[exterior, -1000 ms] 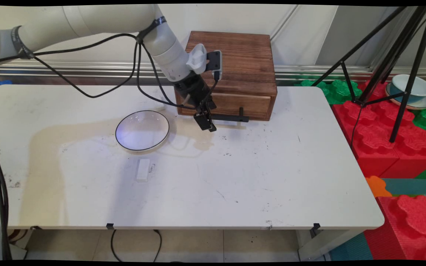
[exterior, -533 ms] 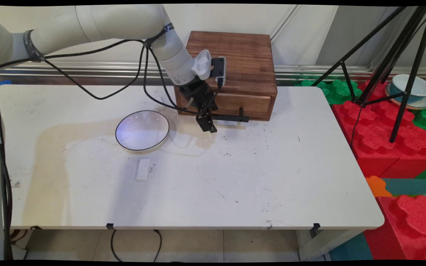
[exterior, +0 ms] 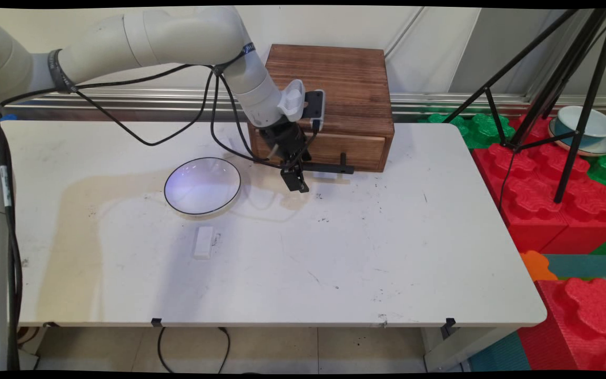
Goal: Open the drawer
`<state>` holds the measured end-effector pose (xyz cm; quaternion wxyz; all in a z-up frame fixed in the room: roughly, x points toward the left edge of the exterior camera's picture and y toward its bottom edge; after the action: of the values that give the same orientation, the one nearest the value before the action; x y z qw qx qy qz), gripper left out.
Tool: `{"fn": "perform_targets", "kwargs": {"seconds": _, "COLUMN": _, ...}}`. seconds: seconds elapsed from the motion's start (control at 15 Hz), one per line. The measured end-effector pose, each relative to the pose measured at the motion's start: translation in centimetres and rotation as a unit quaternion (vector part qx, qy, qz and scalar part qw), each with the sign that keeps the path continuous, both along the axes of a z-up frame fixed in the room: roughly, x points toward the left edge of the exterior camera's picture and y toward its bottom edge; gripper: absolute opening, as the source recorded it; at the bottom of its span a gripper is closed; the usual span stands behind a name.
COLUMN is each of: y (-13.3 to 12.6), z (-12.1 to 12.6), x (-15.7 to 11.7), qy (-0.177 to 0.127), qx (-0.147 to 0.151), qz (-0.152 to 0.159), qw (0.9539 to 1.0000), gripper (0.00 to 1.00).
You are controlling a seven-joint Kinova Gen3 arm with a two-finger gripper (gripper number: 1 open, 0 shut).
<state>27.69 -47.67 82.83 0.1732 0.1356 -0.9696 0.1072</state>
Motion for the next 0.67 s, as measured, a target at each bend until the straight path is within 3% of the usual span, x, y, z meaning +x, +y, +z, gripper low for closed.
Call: {"fn": "perform_targets", "kwargs": {"seconds": 0.67, "y": 0.17, "z": -0.86, "x": -1.01, "qy": 0.001, "qx": 0.004, "qz": -0.011, "qw": 0.9999, "gripper": 1.00}}
